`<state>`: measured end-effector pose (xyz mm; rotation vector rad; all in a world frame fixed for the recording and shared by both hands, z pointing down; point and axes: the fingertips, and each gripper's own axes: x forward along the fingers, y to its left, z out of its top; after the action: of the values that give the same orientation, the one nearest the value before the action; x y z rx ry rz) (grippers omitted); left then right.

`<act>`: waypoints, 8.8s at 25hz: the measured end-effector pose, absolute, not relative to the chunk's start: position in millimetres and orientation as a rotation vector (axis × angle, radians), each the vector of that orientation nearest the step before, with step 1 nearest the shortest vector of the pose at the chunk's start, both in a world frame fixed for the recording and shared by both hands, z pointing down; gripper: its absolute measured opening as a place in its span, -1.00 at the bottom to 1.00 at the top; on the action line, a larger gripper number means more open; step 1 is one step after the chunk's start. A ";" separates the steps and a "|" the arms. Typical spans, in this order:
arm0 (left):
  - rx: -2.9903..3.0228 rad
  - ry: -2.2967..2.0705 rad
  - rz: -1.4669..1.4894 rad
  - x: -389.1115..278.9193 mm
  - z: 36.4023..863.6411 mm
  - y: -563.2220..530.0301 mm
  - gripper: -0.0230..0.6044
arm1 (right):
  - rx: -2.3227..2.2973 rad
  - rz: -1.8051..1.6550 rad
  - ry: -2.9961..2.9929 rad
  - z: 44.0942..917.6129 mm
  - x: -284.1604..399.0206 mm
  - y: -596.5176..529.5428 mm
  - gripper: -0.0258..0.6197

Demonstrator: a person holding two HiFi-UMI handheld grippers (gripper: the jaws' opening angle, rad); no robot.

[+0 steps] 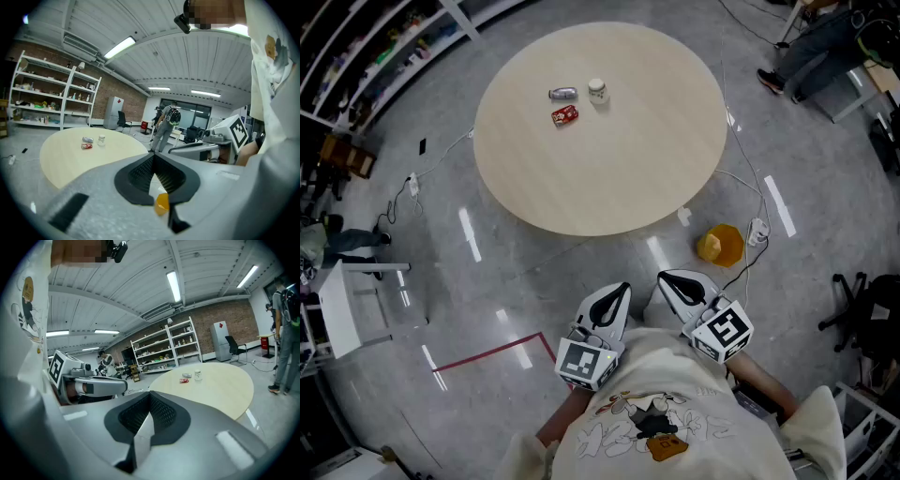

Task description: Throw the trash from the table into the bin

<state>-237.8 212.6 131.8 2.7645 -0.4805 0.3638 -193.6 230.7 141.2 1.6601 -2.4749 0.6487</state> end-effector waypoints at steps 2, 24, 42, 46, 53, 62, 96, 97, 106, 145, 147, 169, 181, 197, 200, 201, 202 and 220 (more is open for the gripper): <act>2.766 -0.457 0.384 -237.4 135.3 216.2 -0.92 | 1.677 0.641 -2.451 148.7 -189.4 233.3 -0.92; 2.734 -0.445 0.391 -232.7 132.1 227.1 -0.92 | 1.747 0.639 -2.476 139.6 -175.7 255.2 -0.92; 2.644 -0.549 0.471 -208.8 160.4 225.3 -0.92 | 1.786 0.732 -2.417 175.6 -119.5 269.1 -0.52; 2.620 -0.538 0.457 -208.9 168.0 191.7 -0.92 | 1.813 0.748 -2.415 176.3 -118.3 238.9 -0.55; 2.653 -0.404 0.423 -200.9 159.2 102.6 -0.92 | 1.727 0.675 -2.427 163.7 -148.3 163.1 -0.64; 2.732 -0.276 0.346 -222.5 136.6 -15.4 -0.92 | 1.839 0.544 -2.354 148.8 -165.7 39.1 -0.50; 2.517 -0.705 0.130 -293.8 143.8 -116.0 -0.92 | 1.142 0.349 -2.305 257.8 -153.8 -234.4 0.11; 2.509 -0.718 0.127 -297.3 144.0 -117.5 -0.92 | 1.136 0.344 -2.294 265.0 -152.8 -243.1 0.12; 2.453 -0.809 0.110 -313.9 147.5 -132.8 -0.92 | 1.111 0.445 -2.209 317.1 -147.0 -317.4 0.21; 2.263 -0.906 0.023 -356.3 162.6 -139.1 -0.92 | 0.701 0.540 -1.820 422.8 -131.6 -365.1 0.19; 2.270 -0.905 0.021 -355.4 165.8 -136.4 -0.92 | 0.721 0.551 -1.841 420.6 -135.4 -360.5 0.16; 2.462 -0.663 0.062 -340.0 142.4 -113.2 -0.92 | 0.960 0.606 -2.077 315.6 -177.5 -243.4 0.12; 2.560 -0.294 0.161 -242.5 139.8 -80.8 -0.92 | 1.230 0.710 -2.132 268.7 -118.8 -167.7 0.11; 2.632 0.119 0.355 -148.2 162.1 -25.5 -0.92 | 1.636 0.775 -2.016 259.8 -15.4 -54.9 0.11; 2.641 0.166 0.378 -129.0 162.9 -11.7 -0.92 | 1.712 0.800 -1.985 260.8 9.8 -27.5 0.11; 2.640 0.182 0.385 -123.6 163.2 -8.4 -0.92 | 1.734 0.804 -1.973 260.8 17.6 -19.0 0.11; 2.634 0.198 0.393 -118.5 164.2 -5.7 -0.92 | 1.755 0.807 -1.959 261.1 25.4 -11.2 0.11; 2.698 0.458 0.530 6.1 142.8 79.8 -0.92 | 2.212 0.917 -1.677 259.3 169.0 169.7 0.10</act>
<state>6.1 79.8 142.8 2.6980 0.4583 0.5297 169.0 169.7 259.3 2.2119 -1.6768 0.9175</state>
